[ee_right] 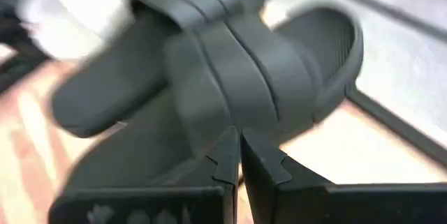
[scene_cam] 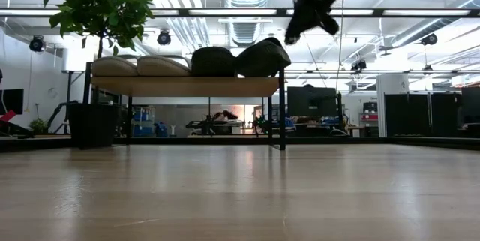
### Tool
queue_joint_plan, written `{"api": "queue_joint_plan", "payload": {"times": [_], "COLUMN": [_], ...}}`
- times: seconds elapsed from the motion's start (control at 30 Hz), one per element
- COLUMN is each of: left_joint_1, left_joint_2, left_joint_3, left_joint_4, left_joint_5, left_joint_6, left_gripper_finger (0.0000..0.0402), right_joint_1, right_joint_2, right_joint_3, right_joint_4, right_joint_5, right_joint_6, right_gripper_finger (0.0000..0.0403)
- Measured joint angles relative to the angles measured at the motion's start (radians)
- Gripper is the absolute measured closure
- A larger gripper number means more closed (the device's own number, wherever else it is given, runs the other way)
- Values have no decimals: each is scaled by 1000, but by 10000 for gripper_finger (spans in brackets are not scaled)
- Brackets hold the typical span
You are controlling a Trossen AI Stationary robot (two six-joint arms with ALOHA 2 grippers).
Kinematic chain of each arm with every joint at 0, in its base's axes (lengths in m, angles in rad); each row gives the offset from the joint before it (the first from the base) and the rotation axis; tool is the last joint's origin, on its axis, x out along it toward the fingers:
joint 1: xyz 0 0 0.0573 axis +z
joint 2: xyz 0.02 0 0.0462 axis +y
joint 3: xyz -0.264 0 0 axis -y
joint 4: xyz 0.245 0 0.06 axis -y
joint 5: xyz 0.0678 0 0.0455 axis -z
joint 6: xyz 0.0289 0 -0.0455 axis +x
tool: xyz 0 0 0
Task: Pick and place slides into the shelf
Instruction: Adjust the right black slipper on the shelf
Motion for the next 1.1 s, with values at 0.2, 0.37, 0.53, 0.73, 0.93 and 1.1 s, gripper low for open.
{"api": "queue_joint_plan", "payload": {"times": [0.2,0.37,0.53,0.73,0.93,1.1], "left_joint_1": [0,0,0,0,0,0], "left_joint_2": [0,0,0,0,0,0], "left_joint_3": [0,0,0,0,0,0], "left_joint_4": [-2,-4,-4,-4,-5,-8], "left_joint_5": [0,0,0,0,0,0], "left_joint_6": [0,0,0,0,0,0], "left_gripper_finger": [164,164,164,164,164,164], "right_joint_1": [33,110,183,236,250,257], "right_joint_2": [-46,-22,30,96,156,205], "right_joint_3": [57,106,140,157,204,255], "right_joint_4": [19,5,-19,-28,-25,-64], "right_joint_5": [-19,70,198,339,348,367], "right_joint_6": [-150,-336,-524,-661,-699,-752], "right_gripper_finger": [374,307,239,210,209,214]}}
